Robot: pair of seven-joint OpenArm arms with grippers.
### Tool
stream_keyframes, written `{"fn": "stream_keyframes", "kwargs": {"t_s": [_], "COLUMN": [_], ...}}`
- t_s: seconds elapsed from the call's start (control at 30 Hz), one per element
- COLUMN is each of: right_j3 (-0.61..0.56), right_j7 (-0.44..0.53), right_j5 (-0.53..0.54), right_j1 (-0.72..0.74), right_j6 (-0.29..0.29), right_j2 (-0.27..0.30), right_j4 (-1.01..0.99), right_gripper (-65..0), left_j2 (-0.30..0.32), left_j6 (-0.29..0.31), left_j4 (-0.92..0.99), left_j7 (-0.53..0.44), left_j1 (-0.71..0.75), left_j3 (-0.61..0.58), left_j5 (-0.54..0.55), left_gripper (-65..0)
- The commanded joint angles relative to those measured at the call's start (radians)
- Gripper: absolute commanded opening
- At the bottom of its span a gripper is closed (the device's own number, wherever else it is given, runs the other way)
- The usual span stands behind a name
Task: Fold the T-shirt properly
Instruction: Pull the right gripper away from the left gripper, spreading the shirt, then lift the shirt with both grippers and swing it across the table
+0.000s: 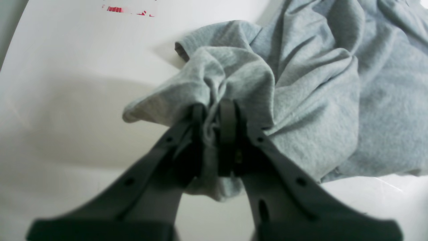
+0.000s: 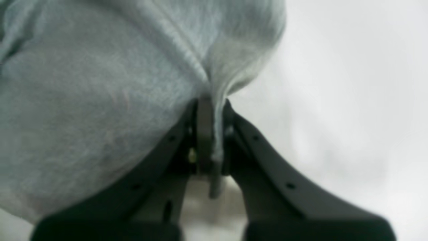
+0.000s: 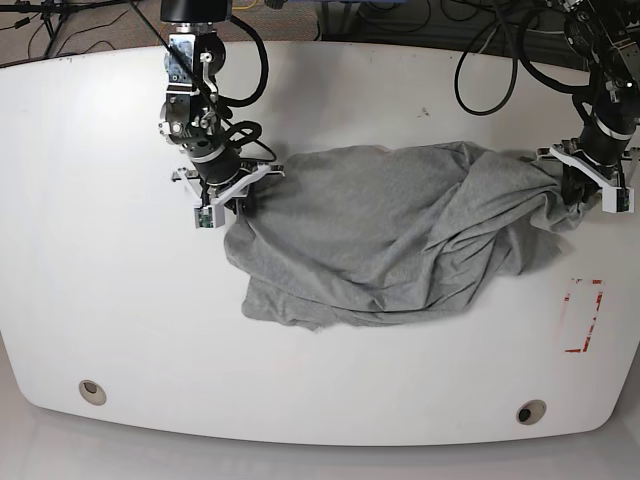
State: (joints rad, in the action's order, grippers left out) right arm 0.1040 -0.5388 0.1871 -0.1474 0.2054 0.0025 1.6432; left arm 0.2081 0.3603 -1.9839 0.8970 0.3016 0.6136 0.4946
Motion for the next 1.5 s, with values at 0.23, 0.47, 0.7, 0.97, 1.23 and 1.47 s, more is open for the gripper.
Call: {"fn": "stream_keyframes", "kwargs": {"t_s": [0.23,0.47,0.7,0.97,1.23,1.47], "right_j3": [0.006,0.006,0.036,0.052,0.052,0.052], "right_j7": [-0.063,-0.146,-0.16,-0.163,-0.163,-0.163], "right_j5": [0.007,0.005,0.005,0.007,0.007,0.007], "right_j1": [-0.059,-0.093,-0.079,0.03,0.16,0.306], "right_j6": [-0.001,-0.004,0.004,0.004,0.006,0.007], "right_j2": [-0.023,-0.019,0.004,0.058,0.135,0.204], "right_j4": [0.251,0.388,0.392,0.388,0.338,0.26], "right_gripper": [-65.0,-65.0,-65.0,-65.0,-65.0,-65.0], "left_j2": [0.014,0.066,0.13,0.167,0.222,0.259], "left_j6": [0.004,0.004,0.0,0.0,-0.002,-0.002], "left_j4": [-0.028,-0.032,-0.03,-0.03,-0.027,-0.015], "left_j7": [-0.022,-0.02,-0.02,-0.019,-0.019,-0.019], "left_j1": [-0.02,-0.028,-0.06,-0.161,-0.29,-0.401], "left_j3": [0.084,0.13,0.133,0.125,0.07,0.01], "left_j5": [0.025,0.105,0.163,0.191,0.183,0.181], "left_gripper": [-61.5,-61.5,-61.5,-61.5,-61.4,-61.4]}}
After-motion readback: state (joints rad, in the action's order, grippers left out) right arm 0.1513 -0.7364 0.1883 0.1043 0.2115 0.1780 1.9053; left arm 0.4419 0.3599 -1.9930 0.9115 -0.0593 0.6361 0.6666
